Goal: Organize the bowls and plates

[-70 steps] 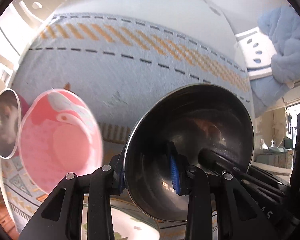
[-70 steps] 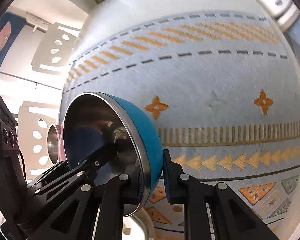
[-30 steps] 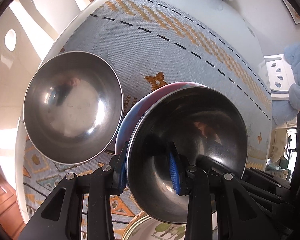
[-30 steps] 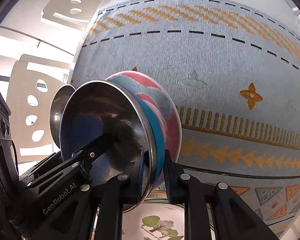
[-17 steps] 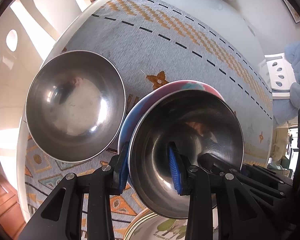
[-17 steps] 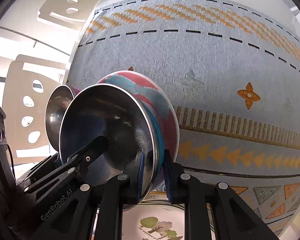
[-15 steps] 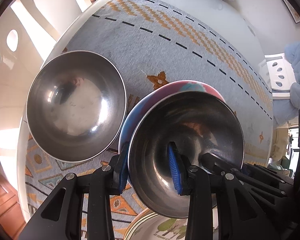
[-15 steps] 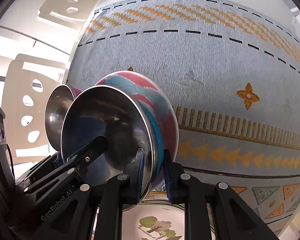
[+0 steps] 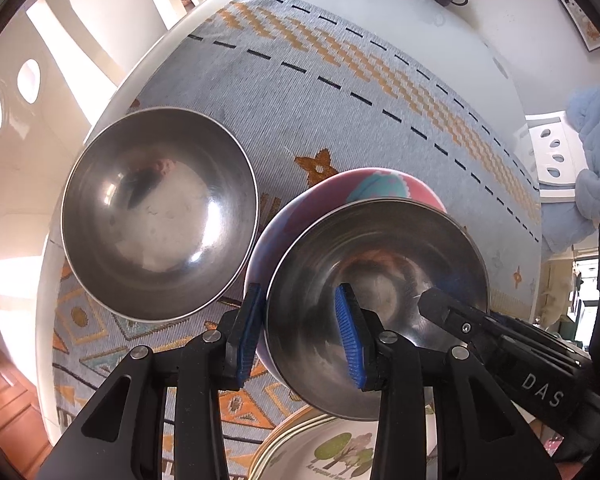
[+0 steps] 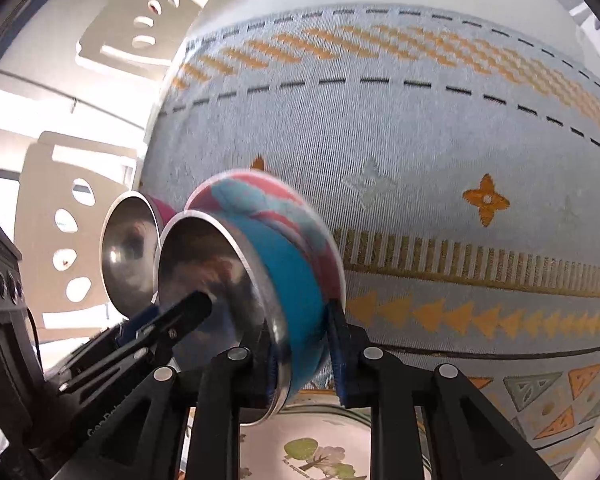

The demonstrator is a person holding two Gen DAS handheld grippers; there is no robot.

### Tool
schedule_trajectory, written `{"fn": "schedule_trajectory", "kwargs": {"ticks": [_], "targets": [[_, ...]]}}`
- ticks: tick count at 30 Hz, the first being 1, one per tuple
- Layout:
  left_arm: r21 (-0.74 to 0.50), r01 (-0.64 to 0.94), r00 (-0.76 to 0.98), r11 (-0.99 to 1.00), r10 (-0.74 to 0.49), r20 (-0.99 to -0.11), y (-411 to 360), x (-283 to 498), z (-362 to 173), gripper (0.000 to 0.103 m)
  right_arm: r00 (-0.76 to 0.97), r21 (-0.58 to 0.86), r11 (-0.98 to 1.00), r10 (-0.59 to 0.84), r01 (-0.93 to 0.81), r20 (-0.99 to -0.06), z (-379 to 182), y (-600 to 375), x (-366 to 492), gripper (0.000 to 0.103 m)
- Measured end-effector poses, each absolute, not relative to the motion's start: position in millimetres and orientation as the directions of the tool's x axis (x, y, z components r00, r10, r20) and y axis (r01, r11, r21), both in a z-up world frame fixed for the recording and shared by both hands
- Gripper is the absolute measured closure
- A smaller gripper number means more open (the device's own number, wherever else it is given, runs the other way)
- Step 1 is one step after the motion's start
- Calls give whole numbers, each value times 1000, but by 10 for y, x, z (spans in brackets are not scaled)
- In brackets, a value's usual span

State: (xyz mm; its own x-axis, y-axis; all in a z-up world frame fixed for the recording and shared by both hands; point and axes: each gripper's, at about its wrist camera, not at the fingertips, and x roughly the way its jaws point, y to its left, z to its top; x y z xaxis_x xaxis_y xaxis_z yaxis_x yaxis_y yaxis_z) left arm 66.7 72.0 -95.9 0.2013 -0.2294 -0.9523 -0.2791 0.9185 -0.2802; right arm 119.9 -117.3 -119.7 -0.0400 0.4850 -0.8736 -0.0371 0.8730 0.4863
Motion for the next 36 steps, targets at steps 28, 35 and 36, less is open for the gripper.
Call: {"fn": "schedule_trajectory", "kwargs": {"ticks": [28,35,36], "targets": [[-262,-439,295,859,-137,-945,1458,566,-392,34,39,530,818,551,-223,-834,-408,-851,1542,54],[-221,-558,229,800,-108,-967,1901,442,-688,34,-19,496,786,527,-369,-850,-375,-225,1604,45],[-219,-570,219,792,-111,-969,1941,425,-739,34,-44,496,783,519,-377,-854,-444,-120,1605,45]]}}
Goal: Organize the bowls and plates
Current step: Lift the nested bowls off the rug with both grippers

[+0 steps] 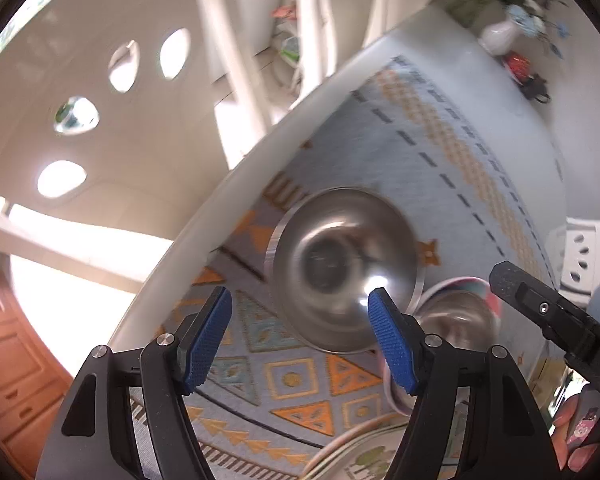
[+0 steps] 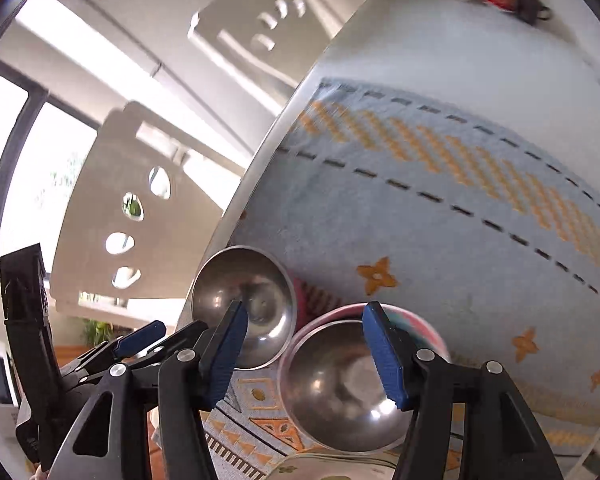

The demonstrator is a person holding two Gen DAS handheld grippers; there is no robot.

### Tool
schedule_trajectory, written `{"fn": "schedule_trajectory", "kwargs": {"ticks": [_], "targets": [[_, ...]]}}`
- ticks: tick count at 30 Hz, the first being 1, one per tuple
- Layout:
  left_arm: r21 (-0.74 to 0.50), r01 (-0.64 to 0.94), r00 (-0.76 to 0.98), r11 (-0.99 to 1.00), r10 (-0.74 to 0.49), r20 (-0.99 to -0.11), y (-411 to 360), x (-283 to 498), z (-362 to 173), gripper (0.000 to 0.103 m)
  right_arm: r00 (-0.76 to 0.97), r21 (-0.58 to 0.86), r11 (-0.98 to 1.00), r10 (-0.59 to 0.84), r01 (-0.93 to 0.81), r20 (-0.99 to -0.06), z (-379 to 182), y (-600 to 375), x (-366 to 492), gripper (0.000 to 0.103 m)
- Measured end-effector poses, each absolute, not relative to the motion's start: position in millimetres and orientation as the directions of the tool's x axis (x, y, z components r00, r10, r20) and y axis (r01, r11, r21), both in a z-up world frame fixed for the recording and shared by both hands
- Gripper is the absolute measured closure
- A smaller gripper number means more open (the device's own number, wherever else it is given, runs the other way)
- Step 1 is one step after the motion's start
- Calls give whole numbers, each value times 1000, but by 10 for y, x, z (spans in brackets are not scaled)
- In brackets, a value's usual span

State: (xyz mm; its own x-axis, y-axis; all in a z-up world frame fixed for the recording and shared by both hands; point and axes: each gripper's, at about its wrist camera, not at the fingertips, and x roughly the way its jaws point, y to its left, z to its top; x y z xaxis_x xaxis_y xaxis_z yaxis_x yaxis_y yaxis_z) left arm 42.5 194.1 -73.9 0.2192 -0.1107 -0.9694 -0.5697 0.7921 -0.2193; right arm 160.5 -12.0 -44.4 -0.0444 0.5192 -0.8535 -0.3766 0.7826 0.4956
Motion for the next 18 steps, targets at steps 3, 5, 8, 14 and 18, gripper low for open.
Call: {"fn": "schedule_trajectory", "kwargs": {"ticks": [3,5,8,14,18], "targets": [[-226,-585,201,779,-131,-971,2019,371,-889,34,-95,493,780,498,-386,-862,-614,61,1627,45],[-228,-591,195,774,-138,-971,2023,363,-984,34,-125,477,783,468,-399,-875,-730,203,1640,45],[-210,-593,165,778,-138,-977,2004,366,-1132,34,-161,458,779,433,-428,-887,-886,381,1648,45],[-193,-608,126,770,-147,-981,2073,356,-1358,34,-218,444,783,386,-437,-896,-1203,567,1662,45],[-186,-615,112,766,-149,-983,2126,374,-1451,35,-228,453,775,392,-440,-891,-1267,632,1676,45]]}}
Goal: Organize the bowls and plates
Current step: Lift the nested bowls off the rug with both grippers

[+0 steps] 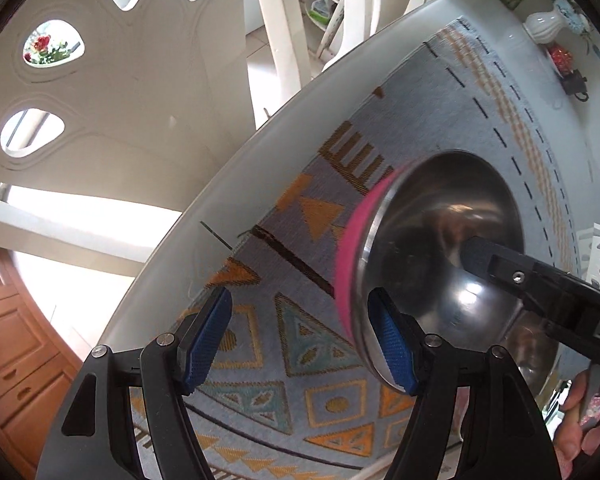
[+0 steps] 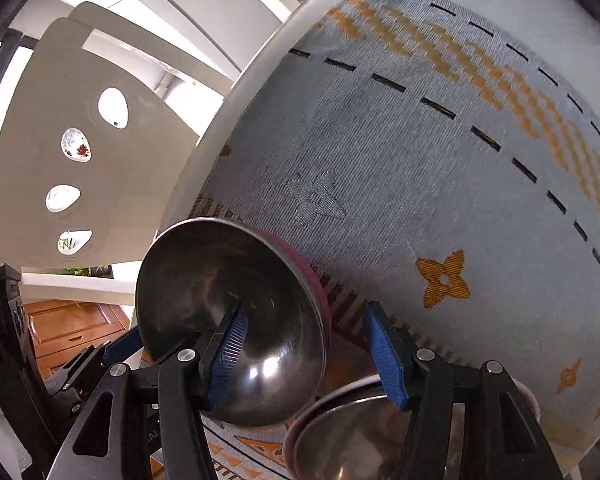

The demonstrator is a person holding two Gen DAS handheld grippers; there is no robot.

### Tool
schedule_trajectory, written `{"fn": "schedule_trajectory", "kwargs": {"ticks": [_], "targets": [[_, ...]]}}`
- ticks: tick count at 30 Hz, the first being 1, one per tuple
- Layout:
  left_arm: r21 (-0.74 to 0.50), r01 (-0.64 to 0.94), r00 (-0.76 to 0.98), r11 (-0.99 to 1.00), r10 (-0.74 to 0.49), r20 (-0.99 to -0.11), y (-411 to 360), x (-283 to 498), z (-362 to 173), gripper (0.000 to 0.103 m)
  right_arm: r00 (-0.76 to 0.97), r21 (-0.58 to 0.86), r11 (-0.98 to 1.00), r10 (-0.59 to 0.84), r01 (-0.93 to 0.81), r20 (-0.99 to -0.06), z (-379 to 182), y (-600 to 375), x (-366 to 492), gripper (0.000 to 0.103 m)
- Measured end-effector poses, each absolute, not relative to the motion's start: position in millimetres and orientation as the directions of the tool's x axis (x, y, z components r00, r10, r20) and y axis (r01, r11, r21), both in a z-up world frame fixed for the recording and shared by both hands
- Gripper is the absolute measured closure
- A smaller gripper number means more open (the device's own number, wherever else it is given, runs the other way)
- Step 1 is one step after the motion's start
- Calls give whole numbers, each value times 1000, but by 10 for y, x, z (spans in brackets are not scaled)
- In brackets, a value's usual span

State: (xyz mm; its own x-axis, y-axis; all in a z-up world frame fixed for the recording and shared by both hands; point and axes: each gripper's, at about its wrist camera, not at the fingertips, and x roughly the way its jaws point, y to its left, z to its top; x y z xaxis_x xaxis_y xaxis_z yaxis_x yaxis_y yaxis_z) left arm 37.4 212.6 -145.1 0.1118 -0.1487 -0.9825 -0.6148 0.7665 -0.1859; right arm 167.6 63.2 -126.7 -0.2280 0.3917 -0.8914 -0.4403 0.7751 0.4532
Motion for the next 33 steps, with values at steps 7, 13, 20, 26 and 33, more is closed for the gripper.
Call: {"fn": "schedule_trajectory", "kwargs": {"ticks": [7,13,20,26,33], "targets": [[-211,-619,125,756,-171,-977,2191,374,-1533,37,-218,440,768,383,-466,-898,-1283,795,1684,45],[-255,-610,160,750,-199,-967,2189,391,-1530,55,-228,431,780,366,-453,-902,-1387,805,1758,46],[-253,-589,152,767,-202,-968,2039,480,-1506,70,-267,466,782,385,-414,-884,-1493,854,1703,86],[-229,-569,146,790,-177,-973,1897,554,-1399,70,-246,476,774,408,-417,-879,-1318,813,1670,86],[-245,-573,183,782,-170,-968,2019,583,-1207,70,-250,521,758,457,-393,-854,-1187,671,1659,86]]}}
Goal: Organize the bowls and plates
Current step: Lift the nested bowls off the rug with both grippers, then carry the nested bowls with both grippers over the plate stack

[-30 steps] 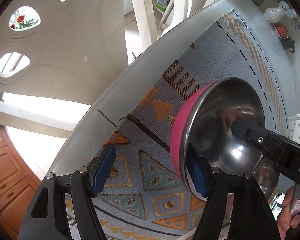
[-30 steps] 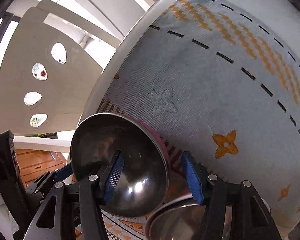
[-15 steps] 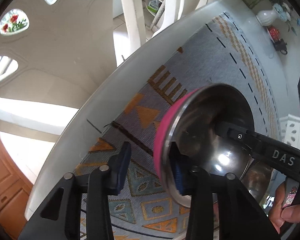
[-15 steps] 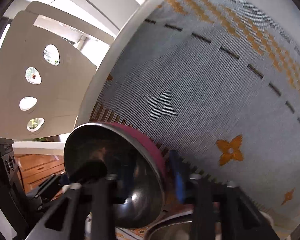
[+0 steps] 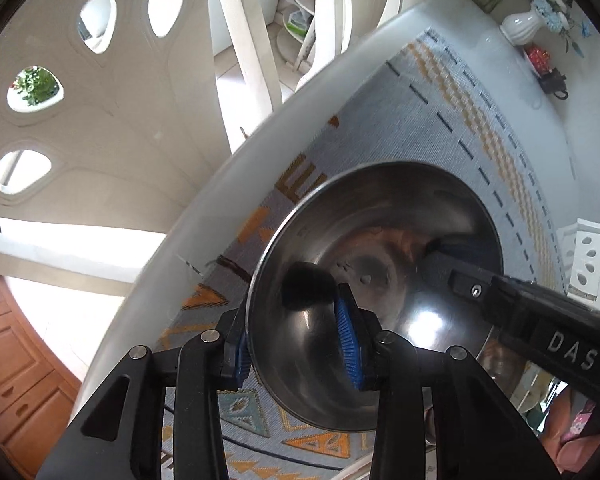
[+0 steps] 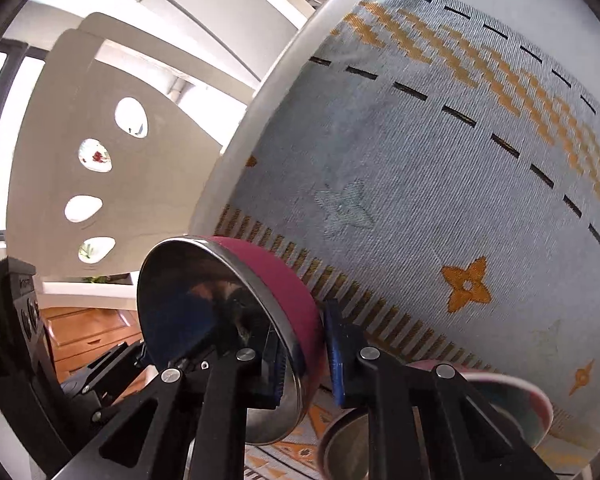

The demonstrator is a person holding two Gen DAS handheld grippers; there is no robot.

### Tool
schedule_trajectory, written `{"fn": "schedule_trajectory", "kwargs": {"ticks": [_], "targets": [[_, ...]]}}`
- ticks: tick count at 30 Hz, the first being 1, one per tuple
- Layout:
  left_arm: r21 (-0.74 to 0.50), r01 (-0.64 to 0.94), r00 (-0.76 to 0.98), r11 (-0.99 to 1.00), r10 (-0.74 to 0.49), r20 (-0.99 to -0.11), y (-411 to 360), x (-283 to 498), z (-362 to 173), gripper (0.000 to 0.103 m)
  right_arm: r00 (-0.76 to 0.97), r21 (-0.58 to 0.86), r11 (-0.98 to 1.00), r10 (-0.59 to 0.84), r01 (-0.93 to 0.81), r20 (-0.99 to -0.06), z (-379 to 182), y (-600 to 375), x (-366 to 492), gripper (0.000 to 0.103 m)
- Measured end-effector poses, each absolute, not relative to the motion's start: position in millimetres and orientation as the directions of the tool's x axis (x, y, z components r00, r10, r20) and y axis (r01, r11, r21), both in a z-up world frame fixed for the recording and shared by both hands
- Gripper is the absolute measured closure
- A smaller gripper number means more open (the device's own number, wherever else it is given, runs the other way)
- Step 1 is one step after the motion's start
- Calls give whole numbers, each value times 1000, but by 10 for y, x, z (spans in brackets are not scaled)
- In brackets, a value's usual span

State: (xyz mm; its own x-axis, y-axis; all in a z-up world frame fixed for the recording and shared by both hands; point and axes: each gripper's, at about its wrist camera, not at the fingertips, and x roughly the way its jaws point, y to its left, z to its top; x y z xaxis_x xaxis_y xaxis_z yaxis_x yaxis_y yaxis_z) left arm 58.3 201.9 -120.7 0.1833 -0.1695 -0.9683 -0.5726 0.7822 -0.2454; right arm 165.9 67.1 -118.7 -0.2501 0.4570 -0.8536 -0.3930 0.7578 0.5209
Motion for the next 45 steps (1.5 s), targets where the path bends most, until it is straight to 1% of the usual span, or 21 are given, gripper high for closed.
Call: {"fn": "schedule_trajectory", "kwargs": {"ticks": [6,10,18,28,33,39,41,45], "targets": [[-260,-564,221,784,-160,-962,2038,627,-993,70,-213,522,749,478,-409,-852,-922,508,1662,86],[-274,-547,244,791,-162,-956,2028,599,-842,70,-192,553,739,522,-386,-831,-748,304,1744,86],[-284,-476,268,833,-171,-948,1709,664,-624,70,-130,549,758,542,-353,-831,-534,-127,1709,86],[-286,-365,252,886,-202,-946,1151,749,-540,70,-99,534,807,528,-251,-844,-589,-621,1569,86],[-276,-318,224,907,-211,-952,911,742,-608,70,-100,527,827,518,-196,-850,-714,-883,1488,86],[-238,-266,199,934,-189,-962,720,726,-709,70,-105,528,835,518,-153,-849,-854,-1031,1420,86],[-248,-262,189,933,-203,-961,694,718,-750,70,-104,512,846,502,-149,-859,-900,-1051,1399,86],[-230,-244,179,942,-189,-965,647,713,-799,70,-111,499,854,487,-146,-866,-970,-1058,1362,86]]}}
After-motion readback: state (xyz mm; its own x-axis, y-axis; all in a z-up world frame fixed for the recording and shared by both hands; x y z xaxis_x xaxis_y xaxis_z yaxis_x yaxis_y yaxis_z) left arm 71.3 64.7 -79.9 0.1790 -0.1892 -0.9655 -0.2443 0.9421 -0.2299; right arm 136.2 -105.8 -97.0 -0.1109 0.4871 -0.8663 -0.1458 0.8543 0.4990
